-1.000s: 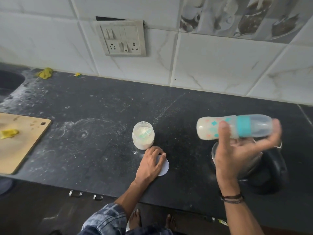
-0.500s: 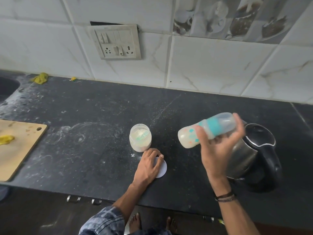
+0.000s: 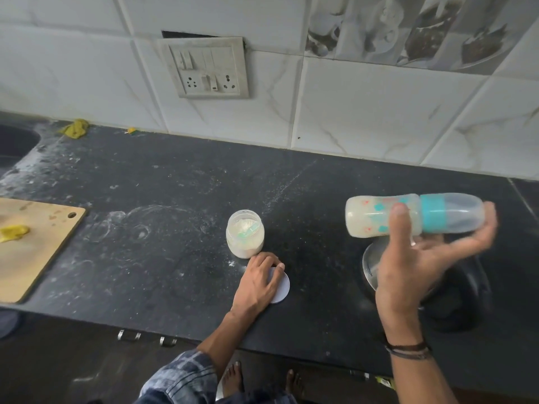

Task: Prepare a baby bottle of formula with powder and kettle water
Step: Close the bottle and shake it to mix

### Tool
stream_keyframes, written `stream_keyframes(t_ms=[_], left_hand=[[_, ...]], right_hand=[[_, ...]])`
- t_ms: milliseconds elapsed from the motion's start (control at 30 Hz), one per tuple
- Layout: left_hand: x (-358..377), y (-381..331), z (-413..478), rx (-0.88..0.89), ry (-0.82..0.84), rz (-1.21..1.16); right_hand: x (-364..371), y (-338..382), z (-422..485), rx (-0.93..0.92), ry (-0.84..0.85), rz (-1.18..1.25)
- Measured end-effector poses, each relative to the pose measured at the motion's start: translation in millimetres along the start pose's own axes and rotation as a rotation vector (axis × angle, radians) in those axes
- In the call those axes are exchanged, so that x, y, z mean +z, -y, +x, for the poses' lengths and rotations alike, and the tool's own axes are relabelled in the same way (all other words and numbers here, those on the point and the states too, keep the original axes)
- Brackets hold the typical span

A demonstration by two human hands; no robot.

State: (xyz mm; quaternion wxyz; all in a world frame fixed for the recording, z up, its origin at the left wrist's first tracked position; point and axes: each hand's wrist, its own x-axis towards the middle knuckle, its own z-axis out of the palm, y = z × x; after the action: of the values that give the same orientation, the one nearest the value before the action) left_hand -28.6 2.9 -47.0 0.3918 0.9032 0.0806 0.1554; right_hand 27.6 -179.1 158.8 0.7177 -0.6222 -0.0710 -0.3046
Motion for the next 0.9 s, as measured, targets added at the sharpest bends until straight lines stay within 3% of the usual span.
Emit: stream_keyframes(t_ms=[100, 167, 267, 433, 600, 633, 733, 767, 900], left_hand=[[0, 0, -1, 0.0, -0.008, -0.002], [-1, -1, -1, -0.002, -0.002, -0.005], [-1, -2, 0, 0.006, -0.007, 0.004], [-2, -1, -1, 0.03, -0.015, -0.003], [-1, -1, 0, 0.044, -0.02, 0.002], [0, 0, 0, 0.043, -0.019, 0.004], [2, 4, -1, -0.004, -0.006, -0.012], [2, 4, -2, -0.014, 0.0, -0.018], [2, 4, -1, -0.015, 0.013, -0.016]], right_hand=[[1, -5, -1, 0.137, 0.28, -0.066], [1, -6, -2, 0.177, 0.244, -0.02], [3, -8, -3, 0.153, 0.019, 0.065], [8, -11, -8, 0.23, 0.274, -0.014], [8, -2, -2, 0.095, -0.069, 0.048], [9, -3, -2, 0.103, -0.052, 0.037], [10, -13, -6, 0.238, 0.26, -0.043], [9, -15, -9, 0.275, 0.283, -0.032], [7, -3, -8, 0.18, -0.04, 0.043]])
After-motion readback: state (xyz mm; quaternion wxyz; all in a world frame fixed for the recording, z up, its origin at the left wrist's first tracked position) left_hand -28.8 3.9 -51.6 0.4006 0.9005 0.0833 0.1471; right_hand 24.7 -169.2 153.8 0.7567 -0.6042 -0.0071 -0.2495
